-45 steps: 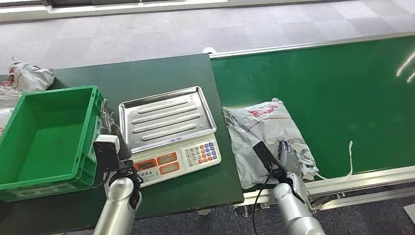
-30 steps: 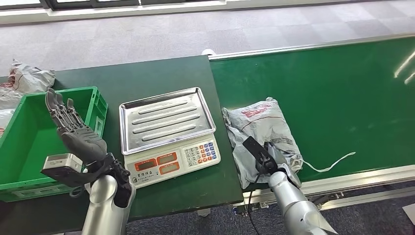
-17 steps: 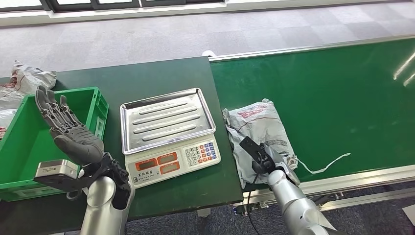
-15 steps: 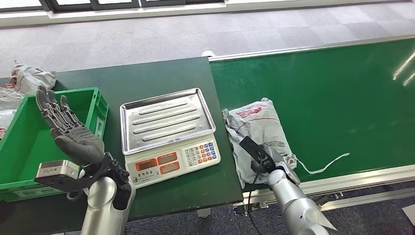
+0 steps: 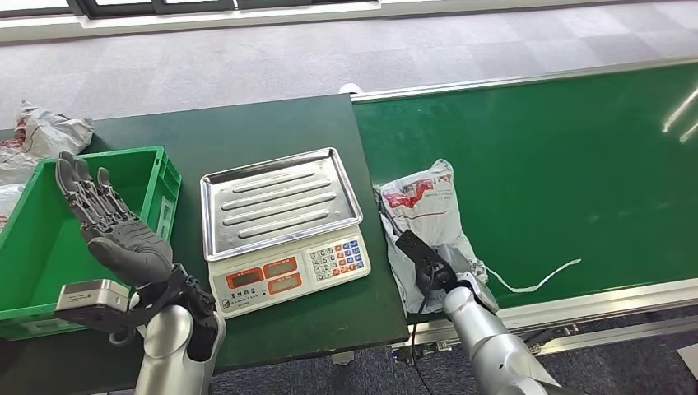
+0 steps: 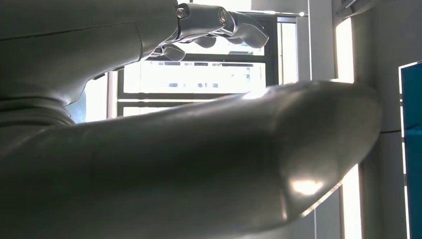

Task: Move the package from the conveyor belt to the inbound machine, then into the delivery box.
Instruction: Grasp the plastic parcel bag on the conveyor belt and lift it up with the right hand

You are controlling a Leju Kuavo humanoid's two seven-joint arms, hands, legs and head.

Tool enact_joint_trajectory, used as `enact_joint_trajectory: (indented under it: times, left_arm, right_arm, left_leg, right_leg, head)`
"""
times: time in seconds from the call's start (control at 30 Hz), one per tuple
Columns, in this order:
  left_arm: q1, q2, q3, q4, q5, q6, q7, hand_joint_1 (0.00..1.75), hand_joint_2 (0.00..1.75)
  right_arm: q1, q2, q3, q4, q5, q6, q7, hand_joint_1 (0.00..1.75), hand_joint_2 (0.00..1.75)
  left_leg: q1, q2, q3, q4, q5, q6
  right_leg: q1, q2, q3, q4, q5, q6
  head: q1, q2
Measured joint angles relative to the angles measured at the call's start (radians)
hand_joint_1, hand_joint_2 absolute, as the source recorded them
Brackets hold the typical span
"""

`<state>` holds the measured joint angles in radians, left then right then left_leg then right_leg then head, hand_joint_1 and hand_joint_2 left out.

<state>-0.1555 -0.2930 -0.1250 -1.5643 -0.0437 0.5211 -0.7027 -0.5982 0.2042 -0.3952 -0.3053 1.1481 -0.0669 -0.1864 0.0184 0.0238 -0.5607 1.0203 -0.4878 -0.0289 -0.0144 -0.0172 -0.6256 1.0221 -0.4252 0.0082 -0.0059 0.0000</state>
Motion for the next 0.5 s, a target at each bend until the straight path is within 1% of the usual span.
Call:
enact_joint_trajectory:
  times: [0.07, 0.13, 0.2, 0.27, 0.33, 0.4, 0.43, 0.5]
  left_arm:
    - [0.006, 0.001, 0.001, -0.005, -0.006, 0.000, 0.000, 0.00, 0.00]
    - [0.015, 0.002, 0.004, -0.013, -0.013, 0.001, 0.000, 0.00, 0.00]
    - [0.026, 0.004, 0.010, -0.024, -0.018, 0.007, 0.000, 0.00, 0.00]
    - [0.038, 0.006, 0.015, -0.035, -0.022, 0.015, 0.000, 0.00, 0.00]
    - [0.049, 0.007, 0.020, -0.041, -0.026, 0.018, 0.000, 0.00, 0.00]
    - [0.055, 0.007, 0.023, -0.043, -0.029, 0.019, 0.000, 0.00, 0.00]
    - [0.056, 0.007, 0.023, -0.043, -0.029, 0.020, 0.000, 0.00, 0.00]
    - [0.057, 0.007, 0.023, -0.042, -0.030, 0.030, 0.000, 0.00, 0.00]
  right_arm:
    - [-0.001, 0.005, 0.022, -0.001, 0.033, -0.041, -0.005, 1.75, 1.75]
    - [-0.002, 0.013, 0.044, -0.011, 0.039, -0.091, -0.040, 1.75, 1.75]
    - [0.000, 0.029, 0.063, -0.047, 0.013, -0.177, -0.100, 1.75, 1.75]
    - [0.019, 0.052, 0.081, -0.137, -0.054, -0.301, -0.160, 1.75, 1.75]
    - [0.071, 0.076, 0.110, -0.310, -0.155, -0.442, -0.195, 1.75, 1.75]
    - [0.142, 0.093, 0.157, -0.534, -0.251, -0.561, -0.213, 1.75, 1.75]
    - [0.177, 0.101, 0.178, -0.647, -0.284, -0.598, -0.225, 1.75, 1.75]
    - [0.245, 0.115, 0.206, -0.872, -0.326, -0.628, -0.255, 1.75, 1.75]
  left_leg:
    - [0.000, 0.000, -0.002, 0.000, 0.000, 0.000]
    - [0.000, 0.000, -0.003, 0.000, 0.000, 0.000]
    - [0.000, 0.000, -0.004, 0.000, 0.001, 0.000]
    - [0.000, 0.000, -0.005, 0.000, 0.001, 0.000]
    - [0.000, -0.003, -0.006, 0.000, 0.002, 0.000]
    - [0.000, -0.006, -0.007, 0.000, 0.002, 0.000]
    - [0.000, -0.006, -0.008, 0.000, 0.002, 0.000]
    - [0.000, -0.006, -0.009, 0.000, 0.001, 0.000]
  right_leg:
    - [0.000, 0.000, -0.001, 0.000, 0.000, 0.000]
    - [0.000, 0.000, -0.002, 0.000, 0.000, 0.000]
    - [0.000, 0.000, -0.005, 0.000, 0.000, 0.000]
    - [0.000, 0.000, -0.006, 0.000, 0.000, 0.000]
    - [0.000, -0.003, -0.007, 0.000, 0.000, 0.000]
    - [0.000, -0.005, -0.007, 0.000, -0.001, 0.000]
    - [0.000, -0.006, -0.007, 0.000, -0.001, 0.000]
    - [0.000, -0.005, -0.008, 0.000, -0.001, 0.000]
  head:
    - [0.000, 0.000]
    - [0.000, 0.000]
    - [0.000, 0.000]
    - [0.000, 0.000]
    - [0.000, 0.000]
    - [0.000, 0.000]
    - [0.000, 0.000]
    - [0.000, 0.000]
